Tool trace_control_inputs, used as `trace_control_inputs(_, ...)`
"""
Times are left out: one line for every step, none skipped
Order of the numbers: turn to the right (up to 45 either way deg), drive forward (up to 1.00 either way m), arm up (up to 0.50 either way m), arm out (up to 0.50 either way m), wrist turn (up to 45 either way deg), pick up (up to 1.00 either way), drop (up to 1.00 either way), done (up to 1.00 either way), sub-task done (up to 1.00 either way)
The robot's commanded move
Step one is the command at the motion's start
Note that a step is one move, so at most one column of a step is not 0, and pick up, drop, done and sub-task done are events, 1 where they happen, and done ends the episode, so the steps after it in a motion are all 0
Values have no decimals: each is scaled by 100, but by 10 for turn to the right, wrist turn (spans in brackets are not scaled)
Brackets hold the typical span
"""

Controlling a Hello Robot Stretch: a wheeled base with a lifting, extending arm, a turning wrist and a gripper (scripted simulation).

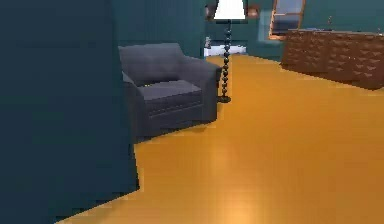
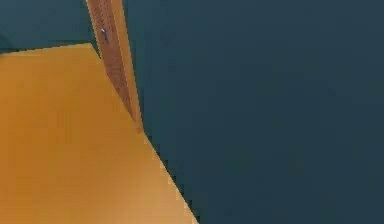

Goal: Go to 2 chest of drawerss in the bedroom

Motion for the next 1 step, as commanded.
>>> trace_control_inputs(-300, 0, 0, 0, 0, 0, 0, 0, 0)
